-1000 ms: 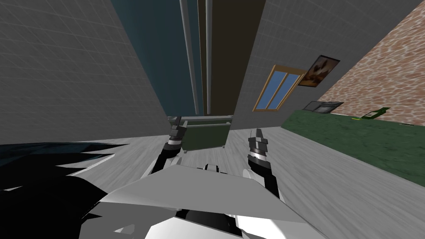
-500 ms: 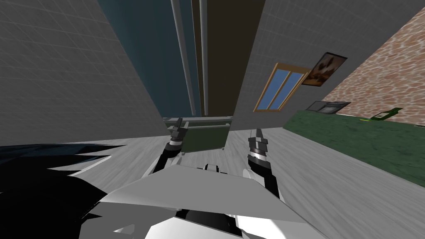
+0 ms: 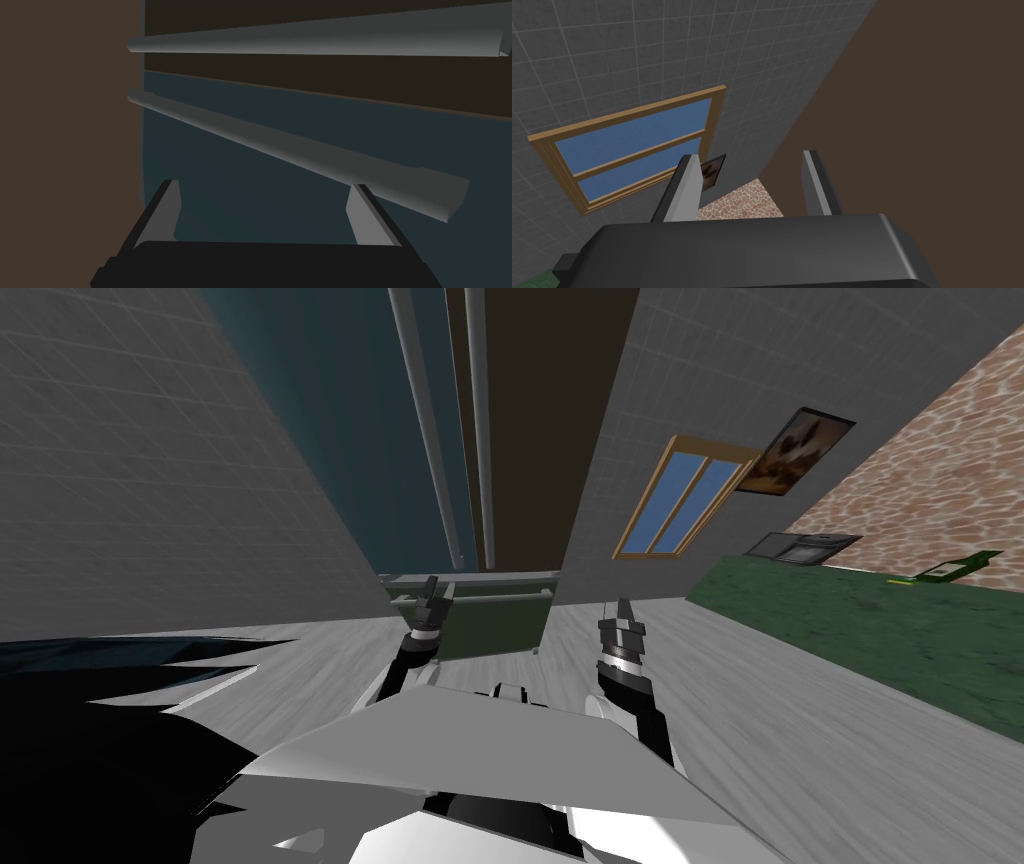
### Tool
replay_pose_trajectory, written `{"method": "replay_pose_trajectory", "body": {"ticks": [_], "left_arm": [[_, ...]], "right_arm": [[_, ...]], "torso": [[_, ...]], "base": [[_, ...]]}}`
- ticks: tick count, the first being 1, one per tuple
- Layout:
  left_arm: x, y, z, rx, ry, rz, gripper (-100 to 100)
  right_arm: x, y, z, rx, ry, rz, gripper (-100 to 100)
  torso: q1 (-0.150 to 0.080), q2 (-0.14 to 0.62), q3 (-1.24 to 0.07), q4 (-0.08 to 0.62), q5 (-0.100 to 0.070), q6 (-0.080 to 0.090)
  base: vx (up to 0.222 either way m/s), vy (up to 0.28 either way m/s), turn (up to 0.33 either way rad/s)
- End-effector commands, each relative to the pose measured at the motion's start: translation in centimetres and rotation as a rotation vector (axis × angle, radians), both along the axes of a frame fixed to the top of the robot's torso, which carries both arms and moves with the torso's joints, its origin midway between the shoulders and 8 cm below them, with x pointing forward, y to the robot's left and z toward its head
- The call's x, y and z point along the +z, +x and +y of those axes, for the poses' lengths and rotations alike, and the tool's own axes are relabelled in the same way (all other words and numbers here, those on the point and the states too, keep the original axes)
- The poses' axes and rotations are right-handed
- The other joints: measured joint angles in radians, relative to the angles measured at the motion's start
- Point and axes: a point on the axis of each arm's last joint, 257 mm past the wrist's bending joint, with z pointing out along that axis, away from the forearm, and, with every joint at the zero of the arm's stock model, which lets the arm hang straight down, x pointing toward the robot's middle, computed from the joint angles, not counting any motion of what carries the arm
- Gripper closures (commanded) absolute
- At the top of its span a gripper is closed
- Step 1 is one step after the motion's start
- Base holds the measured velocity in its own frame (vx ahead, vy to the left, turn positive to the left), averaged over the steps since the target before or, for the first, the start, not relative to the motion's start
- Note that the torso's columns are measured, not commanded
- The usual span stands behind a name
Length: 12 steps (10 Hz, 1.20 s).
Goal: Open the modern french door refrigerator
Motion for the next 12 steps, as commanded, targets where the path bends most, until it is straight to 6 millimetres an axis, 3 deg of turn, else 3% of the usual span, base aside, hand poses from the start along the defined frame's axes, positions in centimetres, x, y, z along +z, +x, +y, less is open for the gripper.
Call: {"method": "replay_pose_trajectory", "body": {"ticks": [1,12], "left_arm": [[-0.6,0.0,0.5,-0.017,-0.03,-0.026,-100],[-4.0,-0.1,3.1,-0.052,-0.191,-0.127,-100]], "right_arm": [[0.0,0.0,0.0,0.0,0.0,0.0,0],[0.0,0.0,0.0,0.0,0.0,0.0,0]], "torso": [[0.002,-0.001,0.0,0.0,0.001,0.0],[0.0,0.0,0.0,0.0,0.0,0.0]], "base": [[0.113,-0.051,0.015],[0.125,-0.073,0.018]]}}
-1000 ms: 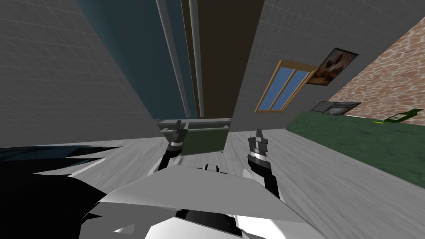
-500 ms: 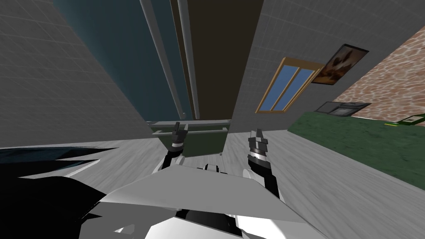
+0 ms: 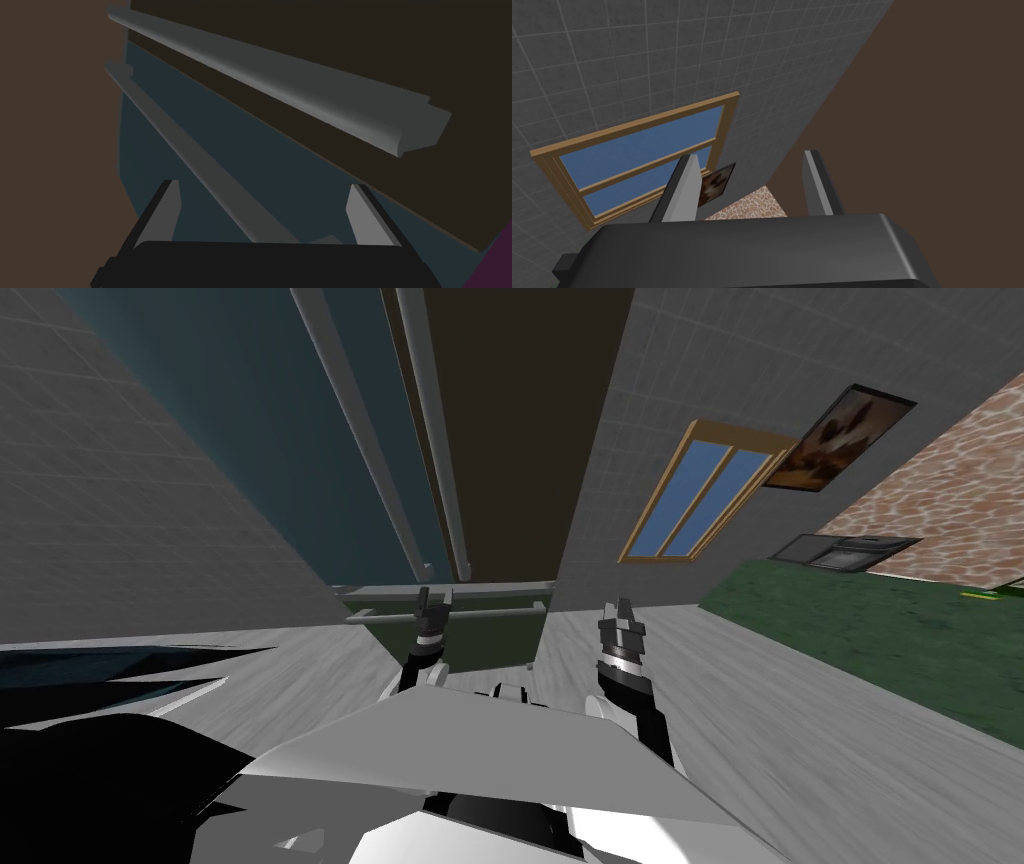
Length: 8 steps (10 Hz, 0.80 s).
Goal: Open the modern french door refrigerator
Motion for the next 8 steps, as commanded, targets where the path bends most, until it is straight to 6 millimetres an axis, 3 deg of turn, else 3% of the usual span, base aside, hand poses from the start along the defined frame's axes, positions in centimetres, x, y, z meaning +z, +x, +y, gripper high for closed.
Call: {"method": "replay_pose_trajectory", "body": {"ticks": [1,8], "left_arm": [[-0.9,-0.1,0.6,-0.004,-0.04,-0.025,-100],[-2.9,-0.6,2.1,-0.013,-0.106,-0.08,-100]], "right_arm": [[0.0,0.0,0.0,0.0,0.0,0.0,0],[0.0,0.0,0.0,0.0,0.0,0.0,0]], "torso": [[0.0,0.001,0.001,0.0,0.0,0.0],[0.002,0.001,0.001,0.0,0.001,0.0]], "base": [[0.127,-0.084,0.024],[0.1,-0.066,0.015]]}}
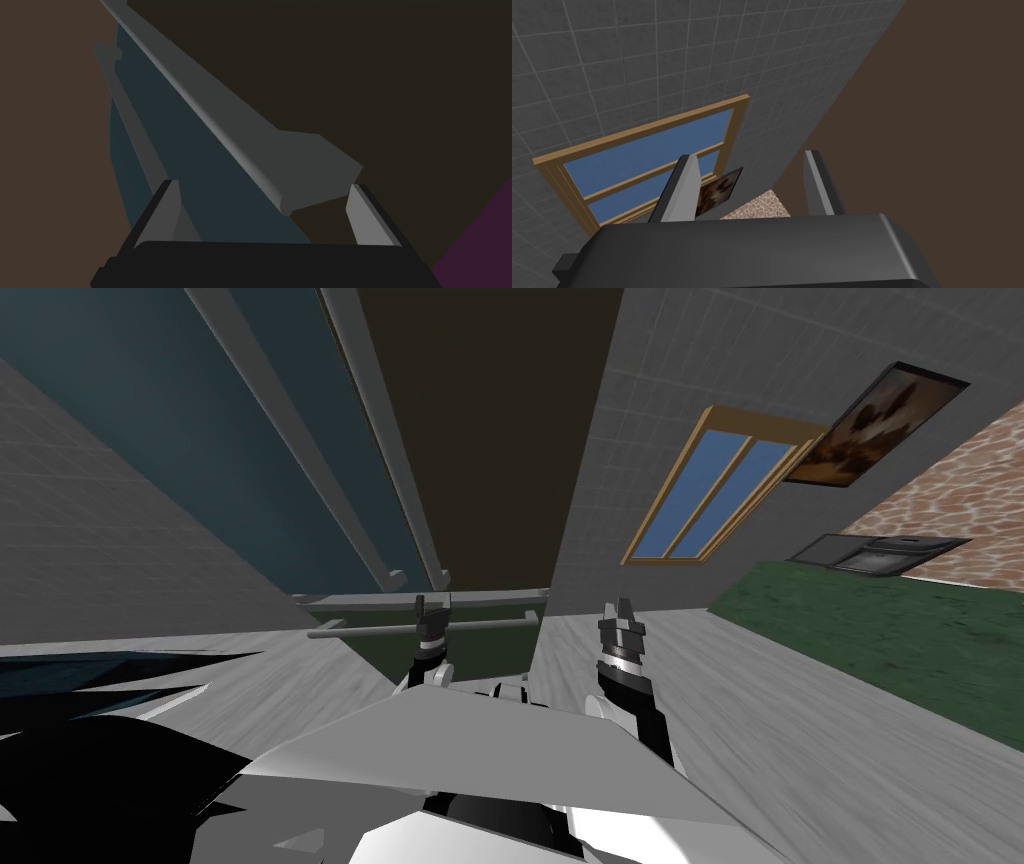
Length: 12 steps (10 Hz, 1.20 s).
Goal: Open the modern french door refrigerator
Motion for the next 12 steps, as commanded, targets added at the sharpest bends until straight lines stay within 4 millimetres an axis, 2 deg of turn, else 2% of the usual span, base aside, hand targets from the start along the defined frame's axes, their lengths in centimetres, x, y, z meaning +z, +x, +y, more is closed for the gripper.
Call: {"method": "replay_pose_trajectory", "body": {"ticks": [1,3,8,10,11,12], "left_arm": [[-0.6,-0.3,0.6,-0.004,-0.012,-0.02,-100],[-0.7,-0.3,0.6,-0.005,-0.013,-0.021,-100],[2.1,1.5,0.8,-0.014,-0.012,-0.024,-100],[2.1,1.5,0.7,-0.014,-0.012,-0.023,-100],[1.5,1.1,0.8,-0.012,-0.012,-0.024,100],[1.2,0.9,0.8,-0.011,-0.012,-0.024,100]], "right_arm": [[0.0,0.0,0.0,0.0,0.0,0.0,0],[0.0,0.0,0.0,0.0,0.0,0.0,0],[0.0,0.0,0.0,0.0,0.0,0.0,0],[0.0,0.0,0.0,0.0,0.0,0.0,0],[0.0,0.0,0.0,0.0,0.0,0.0,0],[0.0,0.0,0.0,0.0,0.0,0.0,0]], "torso": [[-0.001,-0.001,-0.001,0.0,0.0,0.0],[-0.001,-0.001,-0.001,0.0,0.0,0.0],[-0.001,-0.001,-0.001,0.0,0.0,0.0],[-0.002,-0.002,-0.002,0.0,-0.001,0.0],[-0.001,-0.002,-0.002,0.0,-0.001,0.0],[-0.001,-0.001,-0.001,0.001,-0.001,-0.001]], "base": [[0.097,-0.059,0.015],[0.069,-0.035,0.008],[-0.004,-0.006,0.017],[-0.004,-0.004,0.008],[0.004,0.002,-0.037],[0.011,0.005,-0.012]]}}
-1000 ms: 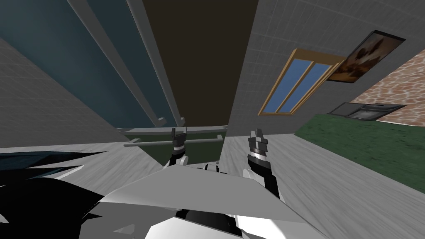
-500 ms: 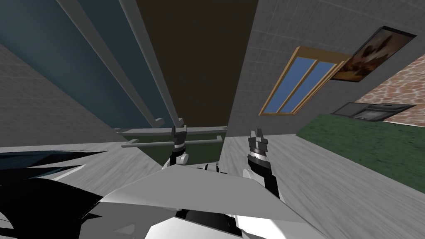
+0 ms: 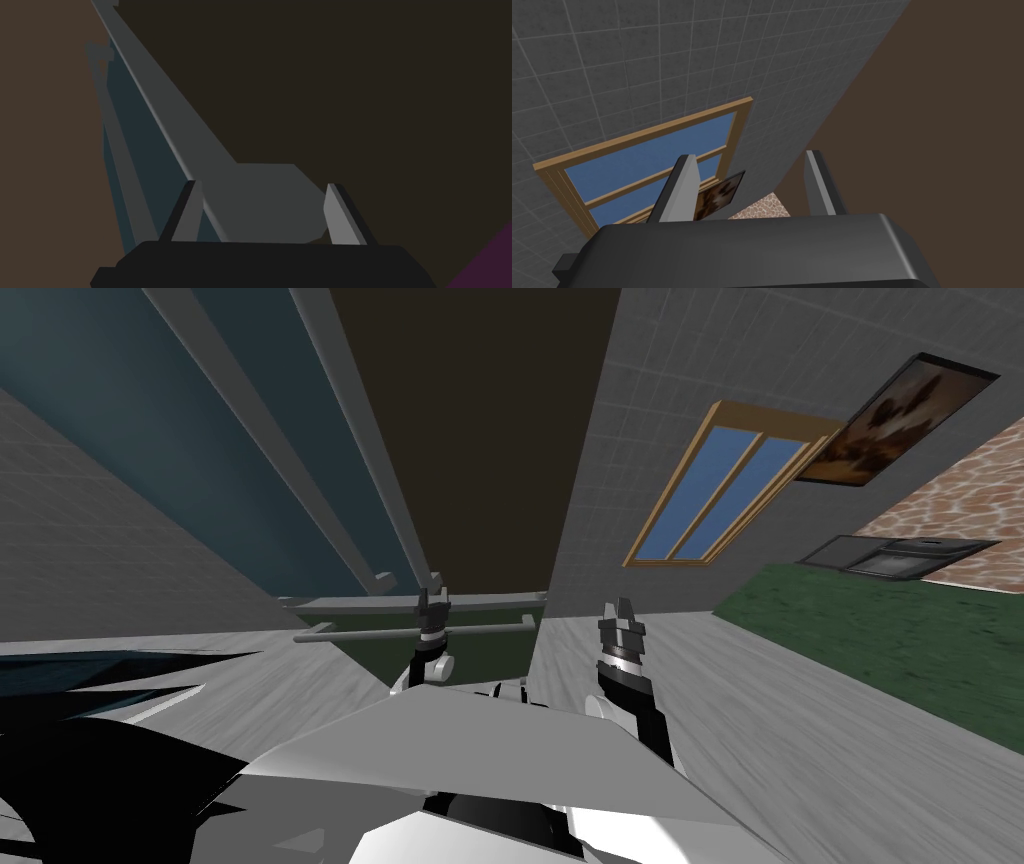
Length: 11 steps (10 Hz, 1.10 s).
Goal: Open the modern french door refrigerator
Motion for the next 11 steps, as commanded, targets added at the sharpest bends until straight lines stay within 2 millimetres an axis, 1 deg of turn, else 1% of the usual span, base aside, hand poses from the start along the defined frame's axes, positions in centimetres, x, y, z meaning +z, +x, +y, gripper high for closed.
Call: {"method": "replay_pose_trajectory", "body": {"ticks": [1,3,4,5,6,7,8,10,11], "left_arm": [[-1.1,-0.9,0.0,0.004,-0.001,-0.007,100],[-2.0,-1.5,0.0,0.007,-0.001,-0.007,100],[-1.7,-1.4,-0.1,0.004,0.0,-0.01,100],[-1.2,-1.4,0.6,0.054,0.001,-0.012,100],[-0.9,-1.3,1.0,0.079,0.002,-0.012,100],[-0.6,-1.3,1.4,0.104,0.002,-0.011,100],[-0.4,-1.3,1.8,0.129,0.002,-0.01,100],[0.1,-1.3,2.7,0.179,0.002,-0.007,100],[0.4,-1.4,3.1,0.204,0.002,-0.006,100]], "right_arm": [[0.0,0.0,0.0,0.0,0.0,0.0,0],[0.0,0.0,0.0,0.0,0.0,0.0,0],[0.0,0.0,0.0,0.0,0.0,0.0,0],[0.0,0.0,0.0,0.0,0.0,0.0,0],[0.0,0.0,0.0,0.0,0.0,0.0,0],[0.0,0.0,0.0,0.0,0.001,0.0,0],[0.0,0.0,0.0,0.0,0.001,0.0,0],[0.0,0.0,0.0,0.0,0.0,0.0,0],[0.0,0.0,0.0,0.0,0.0,0.0,0]], "torso": [[0.001,0.0,0.0,-0.001,0.001,0.001],[0.003,-0.003,-0.001,-0.002,0.002,0.001],[0.004,-0.003,-0.001,-0.003,0.003,0.0],[0.003,-0.003,-0.001,-0.002,0.002,0.0],[-0.005,0.002,0.001,0.0,0.0,-0.001],[-0.008,0.005,0.003,0.002,-0.003,-0.001],[-0.007,0.004,0.003,0.001,-0.002,0.001],[0.004,0.002,0.002,0.0,0.001,0.001],[0.005,-0.001,0.0,-0.001,0.002,0.001]], "base": [[0.007,0.007,-0.011],[0.001,0.005,-0.021],[0.0,0.0,0.0],[-0.07,-0.172,0.134],[-0.058,-0.259,0.316],[-0.051,-0.284,0.195],[-0.109,-0.268,0.108],[-0.121,-0.185,0.126],[-0.077,-0.19,0.161]]}}
